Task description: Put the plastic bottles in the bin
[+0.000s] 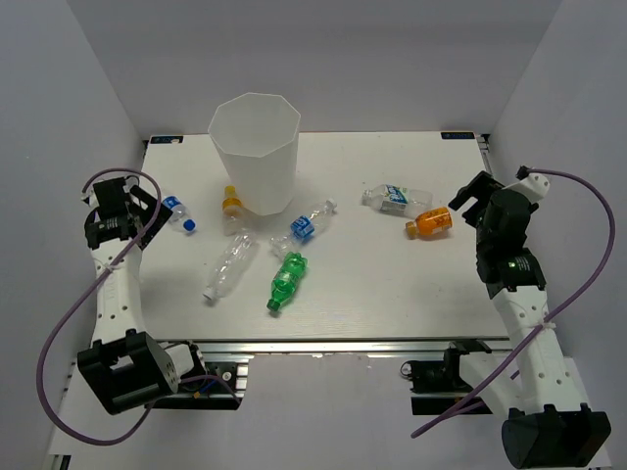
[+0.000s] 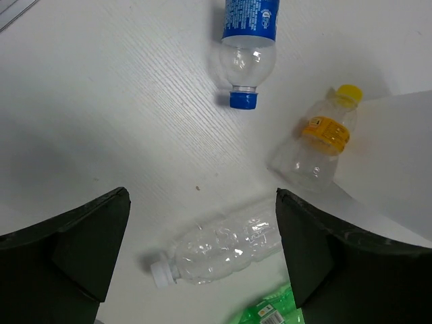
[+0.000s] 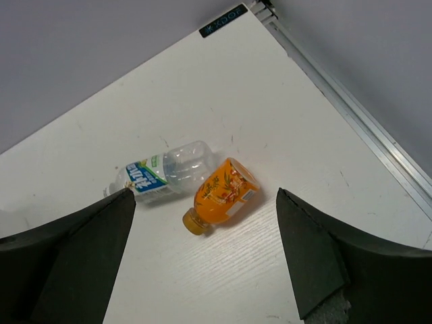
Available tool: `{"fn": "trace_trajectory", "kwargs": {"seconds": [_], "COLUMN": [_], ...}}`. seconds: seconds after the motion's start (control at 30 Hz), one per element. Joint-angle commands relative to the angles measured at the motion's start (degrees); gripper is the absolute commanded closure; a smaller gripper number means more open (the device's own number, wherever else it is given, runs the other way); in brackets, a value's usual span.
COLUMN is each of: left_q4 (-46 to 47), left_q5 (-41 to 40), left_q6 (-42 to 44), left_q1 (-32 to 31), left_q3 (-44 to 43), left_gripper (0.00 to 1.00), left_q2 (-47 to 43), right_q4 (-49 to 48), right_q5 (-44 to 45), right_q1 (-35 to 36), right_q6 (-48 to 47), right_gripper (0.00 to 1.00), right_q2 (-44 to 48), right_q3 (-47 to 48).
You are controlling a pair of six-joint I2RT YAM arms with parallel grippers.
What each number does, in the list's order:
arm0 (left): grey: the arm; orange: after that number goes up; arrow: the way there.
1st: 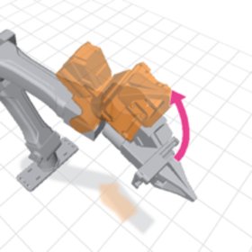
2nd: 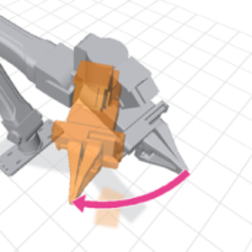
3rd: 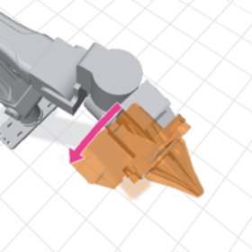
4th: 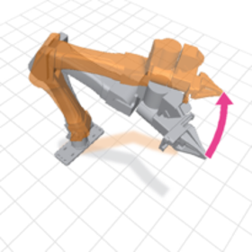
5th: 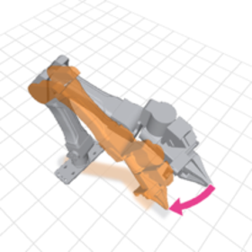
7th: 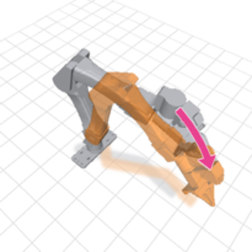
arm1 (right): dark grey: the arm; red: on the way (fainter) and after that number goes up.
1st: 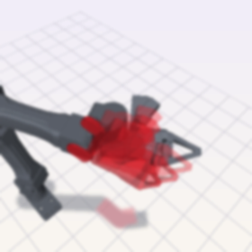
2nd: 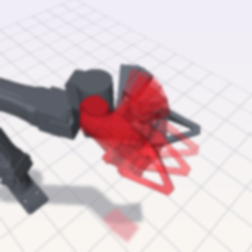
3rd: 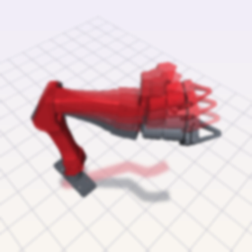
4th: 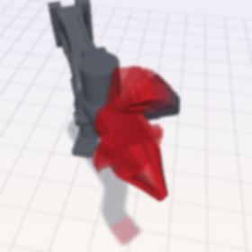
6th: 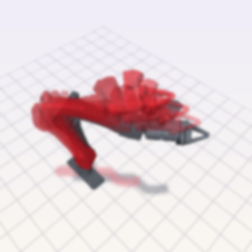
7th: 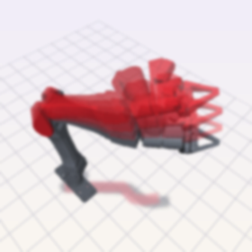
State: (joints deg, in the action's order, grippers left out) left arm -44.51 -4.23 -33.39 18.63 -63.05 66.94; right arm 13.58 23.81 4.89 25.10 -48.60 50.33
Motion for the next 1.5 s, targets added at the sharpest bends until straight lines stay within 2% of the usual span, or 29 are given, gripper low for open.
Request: {"fn": "trace_trajectory", "kwargs": {"seconds": [0.0,0.1,0.23,0.3,0.5,0.63,0.73,0.93,1.47], "left_q4": [1.96,4.95,12.86,14.18,24.45,29.12,32.99,33.52,33.52], "left_q5": [-2.27,-4.55,-8.85,-13.16,-12.46,-12.3,-10.36,-9.93,-6.85], "left_q6": [-2.82,-8.79,-13.98,-17.5,-18.64,-17.5,-16.1,-13.9,-8.63], "left_q1": [-0.18,-0.09,-0.09,-0.09,-0.35,-0.35,-0.44,-0.53,-0.7], "left_q3": [1.17,2.66,5.74,6.1,3.46,1.08,1.78,1.96,0.21], "left_gripper": [0.02,0.02,0.02,0.02,0.02,0.02,0.02,0.02,0.02], "left_q2": [-0.14,1.35,4.24,8.98,26.45,34.9,37.64,38.54,28.95], "right_q4": [-0.83,-5.12,-13.38,-16.21,-15.34,-14.81,-14.81,-15.34,-15.25], "right_q5": [-0.96,-3.76,-14.12,-15.2,-16.87,-19.33,-19.33,-19.77,-18.54], "right_q1": [-0.23,-0.23,-0.23,-0.14,-0.14,-0.14,-0.14,-0.14,-0.14], "right_q6": [-1.01,-1.46,-2.43,-2.6,-2.78,-2.6,-2.6,-2.69,-3.57], "right_gripper": [0.11,0.11,0.11,0.11,0.11,0.11,0.11,0.11,0.11], "right_q2": [0.43,1.05,2.98,3.68,3.42,3.77,3.95,3.42,2.98], "right_q3": [-1.37,-4.17,-9.27,-10.68,-10.16,-10.69,-11.21,-11.21,-10.86]}}
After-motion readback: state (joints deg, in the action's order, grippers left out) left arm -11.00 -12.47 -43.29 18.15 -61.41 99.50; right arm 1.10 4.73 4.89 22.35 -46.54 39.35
